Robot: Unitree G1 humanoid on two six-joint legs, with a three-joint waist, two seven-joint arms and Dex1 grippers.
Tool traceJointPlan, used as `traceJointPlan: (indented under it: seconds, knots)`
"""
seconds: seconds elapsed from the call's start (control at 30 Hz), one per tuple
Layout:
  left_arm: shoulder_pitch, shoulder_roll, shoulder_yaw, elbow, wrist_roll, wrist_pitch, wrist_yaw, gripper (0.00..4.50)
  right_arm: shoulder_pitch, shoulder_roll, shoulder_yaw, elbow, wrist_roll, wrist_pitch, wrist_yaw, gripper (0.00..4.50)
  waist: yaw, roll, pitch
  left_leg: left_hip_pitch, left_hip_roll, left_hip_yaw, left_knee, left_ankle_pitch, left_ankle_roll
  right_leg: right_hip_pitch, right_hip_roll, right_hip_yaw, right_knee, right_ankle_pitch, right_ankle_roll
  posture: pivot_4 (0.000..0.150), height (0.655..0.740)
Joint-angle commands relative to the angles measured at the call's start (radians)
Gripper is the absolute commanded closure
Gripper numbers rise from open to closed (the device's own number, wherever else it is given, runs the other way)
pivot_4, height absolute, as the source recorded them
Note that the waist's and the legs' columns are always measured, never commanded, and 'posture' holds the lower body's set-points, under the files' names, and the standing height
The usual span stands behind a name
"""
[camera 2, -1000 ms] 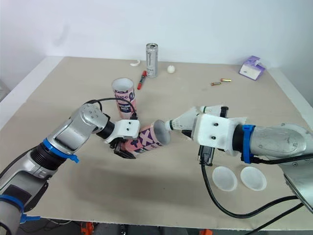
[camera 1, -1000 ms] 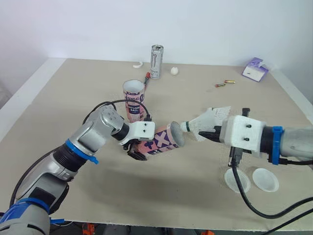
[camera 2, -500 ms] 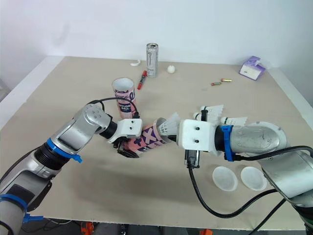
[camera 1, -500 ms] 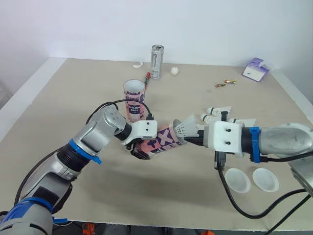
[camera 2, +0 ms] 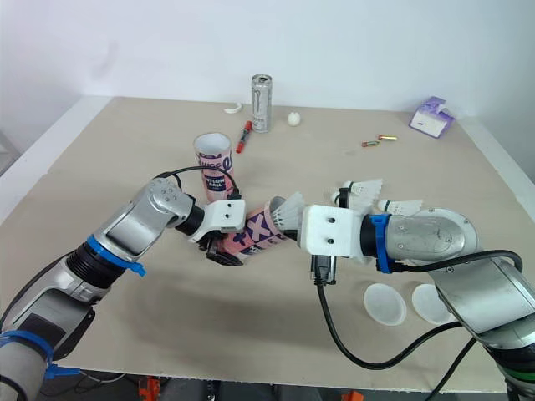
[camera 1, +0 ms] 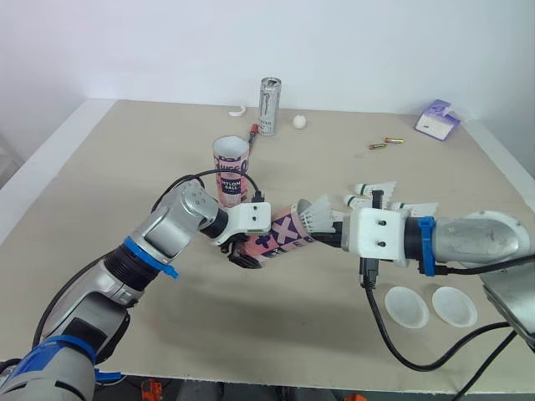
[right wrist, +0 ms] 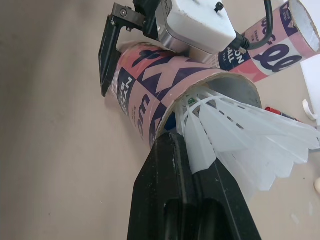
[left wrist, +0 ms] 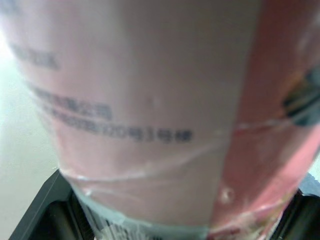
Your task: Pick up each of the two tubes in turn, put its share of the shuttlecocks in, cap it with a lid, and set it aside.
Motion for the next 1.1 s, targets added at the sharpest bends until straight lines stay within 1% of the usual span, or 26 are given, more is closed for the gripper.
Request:
traceJointPlan:
  seconds: [0.03,0.1,0.13,0.17,0.2,0.4,0.53,0.57,0.7,0.83,0.93,1.1]
  knots:
    - [0.004,0.005,0.0,0.008,0.011,-0.019,0.011,0.82,-0.013,0.0,-0.044,-0.005,0.0,-0.022,0.016,3.17,0.0,0.0,0.0,0.0,0.0,0.0,0.0,0.0,0.0,0.0,0.0,0.0,0.0,0.0,0.0,0.15,0.74]
    - [0.005,0.008,0.0,0.011,0.013,-0.026,0.01,0.82,-0.007,0.0,-0.077,0.001,0.016,-0.022,0.022,2.67,0.0,0.0,0.0,0.0,0.0,0.0,0.0,0.0,0.0,0.0,0.0,0.0,0.0,0.0,0.0,0.15,0.74]
    - [0.005,0.008,0.0,0.012,0.013,-0.027,0.01,0.82,0.0,-0.001,-0.1,0.005,0.025,-0.024,0.026,2.19,0.0,0.0,0.0,0.0,0.0,0.0,0.0,0.0,0.0,0.0,0.0,0.0,0.0,0.0,0.0,0.15,0.74]
    - [0.006,0.009,0.0,0.012,0.013,-0.027,0.01,0.82,0.011,0.004,-0.13,0.007,0.045,-0.015,0.029,1.94,0.0,0.0,0.0,0.0,0.0,0.0,0.0,0.0,0.0,0.0,0.0,0.0,0.0,0.0,0.0,0.15,0.74]
    - [0.006,0.009,0.0,0.013,0.013,-0.028,0.009,0.82,0.032,0.025,-0.184,0.008,0.087,0.017,0.015,1.5,0.001,0.0,0.0,0.0,0.0,0.0,0.0,0.0,0.0,0.0,0.0,0.0,0.0,0.0,0.0,0.15,0.74]
    - [0.006,0.012,0.001,0.021,0.014,-0.038,0.01,0.82,0.144,0.164,-0.479,0.045,0.297,0.198,-0.099,1.5,0.001,0.0,-0.001,0.001,0.0,-0.001,0.0,0.0,0.0,0.001,0.0,0.0,0.0,0.003,0.005,0.15,0.74]
    - [0.003,0.024,0.008,0.037,0.016,-0.051,0.007,0.82,0.25,0.26,-0.55,0.068,0.339,0.285,-0.206,1.5,0.001,0.0,-0.001,0.002,0.0,-0.001,0.0,0.001,0.002,0.003,0.0,0.0,0.0,0.004,0.003,0.15,0.74]
    - [0.0,0.028,0.01,0.043,0.017,-0.055,0.006,0.82,0.269,0.299,-0.551,0.067,0.352,0.316,-0.255,1.5,0.001,-0.001,-0.001,0.003,0.0,-0.001,0.0,0.001,0.002,0.003,0.001,-0.001,0.0,0.003,0.003,0.15,0.74]
    - [-0.015,0.042,0.018,0.069,0.023,-0.079,0.003,0.82,0.33,0.414,-0.447,0.045,0.312,0.369,-0.403,1.5,-0.005,0.003,-0.003,0.003,0.0,-0.001,0.0,0.001,0.002,0.003,0.001,0.001,0.001,0.003,-0.001,0.15,0.74]
    - [-0.016,0.052,0.018,0.069,0.027,-0.092,-0.002,0.82,0.329,0.547,-0.363,0.105,0.269,0.349,-0.513,1.5,-0.011,0.003,-0.003,0.005,0.0,-0.001,0.0,0.003,0.005,0.002,0.003,0.003,0.001,0.006,-0.002,0.15,0.74]
    - [-0.007,0.056,0.017,0.056,0.024,-0.087,-0.003,0.82,0.313,0.593,-0.325,0.143,0.25,0.329,-0.538,1.5,-0.014,0.003,-0.002,0.005,0.0,-0.001,-0.001,0.004,0.007,0.002,0.004,0.003,0.001,0.008,-0.003,0.15,0.74]
    - [0.0,0.056,0.014,0.047,0.021,-0.085,0.0,0.82,0.278,0.622,-0.276,0.233,0.206,0.283,-0.546,1.5,-0.021,0.004,-0.002,0.005,0.0,-0.001,-0.001,0.004,0.007,0.002,0.004,0.004,0.001,0.008,-0.003,0.15,0.74]
